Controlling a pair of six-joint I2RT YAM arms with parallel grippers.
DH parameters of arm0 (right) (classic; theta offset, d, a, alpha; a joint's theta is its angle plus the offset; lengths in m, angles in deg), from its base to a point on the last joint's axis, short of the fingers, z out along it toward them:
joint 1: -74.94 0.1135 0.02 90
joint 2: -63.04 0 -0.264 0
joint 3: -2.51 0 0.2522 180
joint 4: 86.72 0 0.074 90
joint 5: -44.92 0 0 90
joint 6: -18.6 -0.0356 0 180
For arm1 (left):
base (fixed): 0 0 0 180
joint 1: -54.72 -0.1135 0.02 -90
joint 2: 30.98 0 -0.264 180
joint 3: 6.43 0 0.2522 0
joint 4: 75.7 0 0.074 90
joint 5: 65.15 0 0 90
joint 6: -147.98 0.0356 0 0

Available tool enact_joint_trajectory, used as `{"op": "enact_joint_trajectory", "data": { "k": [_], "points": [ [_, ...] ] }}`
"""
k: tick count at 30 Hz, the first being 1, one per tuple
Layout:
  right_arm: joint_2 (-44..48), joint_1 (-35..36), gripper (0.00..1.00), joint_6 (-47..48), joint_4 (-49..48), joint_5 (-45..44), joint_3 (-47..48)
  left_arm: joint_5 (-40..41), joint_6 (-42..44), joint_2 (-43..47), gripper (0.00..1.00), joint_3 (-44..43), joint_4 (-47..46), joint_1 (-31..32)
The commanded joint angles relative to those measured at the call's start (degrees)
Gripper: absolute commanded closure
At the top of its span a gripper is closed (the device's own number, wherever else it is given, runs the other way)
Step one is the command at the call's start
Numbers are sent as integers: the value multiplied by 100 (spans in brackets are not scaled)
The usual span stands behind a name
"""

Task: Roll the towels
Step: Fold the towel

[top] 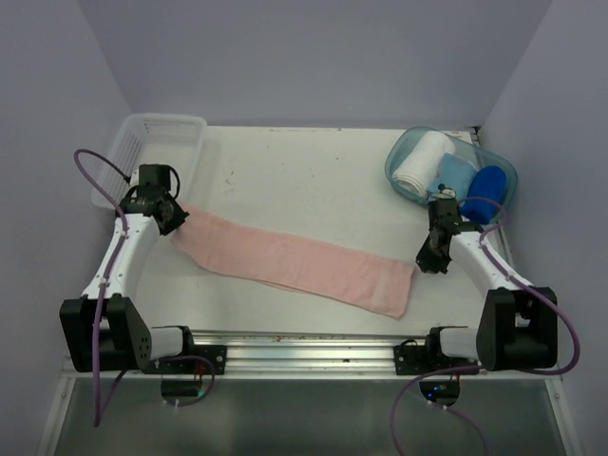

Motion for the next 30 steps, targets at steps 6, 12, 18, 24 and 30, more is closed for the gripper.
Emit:
{"op": "enact_joint_trajectory", "data": {
  "k": [6,12,18,24,30],
  "points": [
    [369,368,73,146,34,777,-265,17,199,-77,100,-283,212,-47],
    [1108,369,72,-206,17,786,-512,9,260,-121,100,-300,212,-55],
    [968,386,88,-57,69,812,-196,-62,295,-183,100,-309,194,-56],
    [408,562,88,136,-404,1128,-46,-62,287,-165,100,-318,194,-56],
    [-525,536,95,225,-581,428,226,-44,322,-139,100,-344,238,-64]
  ]
}}
